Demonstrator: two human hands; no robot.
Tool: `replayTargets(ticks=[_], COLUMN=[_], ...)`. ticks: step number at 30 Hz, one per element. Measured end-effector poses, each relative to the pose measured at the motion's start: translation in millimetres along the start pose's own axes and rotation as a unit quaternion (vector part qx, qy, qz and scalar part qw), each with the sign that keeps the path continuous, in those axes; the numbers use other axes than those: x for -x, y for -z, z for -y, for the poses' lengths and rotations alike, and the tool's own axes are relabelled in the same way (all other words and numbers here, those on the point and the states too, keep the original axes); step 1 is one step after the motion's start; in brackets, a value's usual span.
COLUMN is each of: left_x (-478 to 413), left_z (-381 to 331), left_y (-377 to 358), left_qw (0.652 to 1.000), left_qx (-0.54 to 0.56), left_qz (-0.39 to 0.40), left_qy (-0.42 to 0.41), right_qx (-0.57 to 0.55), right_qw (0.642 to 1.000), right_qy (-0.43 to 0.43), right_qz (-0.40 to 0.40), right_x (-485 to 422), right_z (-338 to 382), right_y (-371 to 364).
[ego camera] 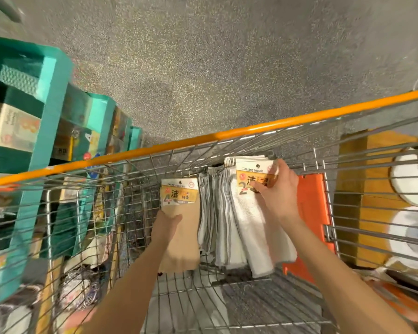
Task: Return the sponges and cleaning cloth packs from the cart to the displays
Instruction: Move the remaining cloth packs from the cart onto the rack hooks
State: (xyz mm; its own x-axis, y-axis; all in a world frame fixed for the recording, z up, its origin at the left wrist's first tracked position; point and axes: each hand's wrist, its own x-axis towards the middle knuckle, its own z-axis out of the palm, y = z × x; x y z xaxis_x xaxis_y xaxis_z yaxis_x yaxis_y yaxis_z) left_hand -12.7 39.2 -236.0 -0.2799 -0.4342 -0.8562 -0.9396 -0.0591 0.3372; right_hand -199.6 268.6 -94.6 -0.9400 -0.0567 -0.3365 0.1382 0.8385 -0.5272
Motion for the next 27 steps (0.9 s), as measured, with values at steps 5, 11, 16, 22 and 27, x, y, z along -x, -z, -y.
replayTargets(ticks=[5, 11, 16, 22, 27], left_x=[-25.1, 4.6, 5.0, 0.6, 15.4], left_z=[16.0, -13.8, -26.4, -33.4, -46.0], left_y=[10.8, 25.0, 22.5, 26.6, 22.6], left_qw=[0.999, 0.997, 0.993, 0.986, 0.991], left_qx=[-0.016, 0.039, 0.005, -0.017, 0.029], left_qz=[-0.019, -0.044, -0.016, -0.069, 0.028], left_qy=[-0.033, -0.052, -0.113, -0.154, -0.128], right_qx=[0.021, 0.044, 0.031, -0.026, -0.043], right_qw=[1.0, 0.999, 0.999, 0.999, 0.999], right_qy=[-0.003, 0.002, 0.01, 0.004, 0.016], right_qz=[0.008, -0.001, -0.022, -0.018, 0.028], right_x=[-1.5, 5.8, 15.2, 14.5, 20.3], right_z=[-6.9, -11.0, -5.7, -8.7, -2.3], right_y=[7.9, 13.7, 18.6, 25.7, 42.0])
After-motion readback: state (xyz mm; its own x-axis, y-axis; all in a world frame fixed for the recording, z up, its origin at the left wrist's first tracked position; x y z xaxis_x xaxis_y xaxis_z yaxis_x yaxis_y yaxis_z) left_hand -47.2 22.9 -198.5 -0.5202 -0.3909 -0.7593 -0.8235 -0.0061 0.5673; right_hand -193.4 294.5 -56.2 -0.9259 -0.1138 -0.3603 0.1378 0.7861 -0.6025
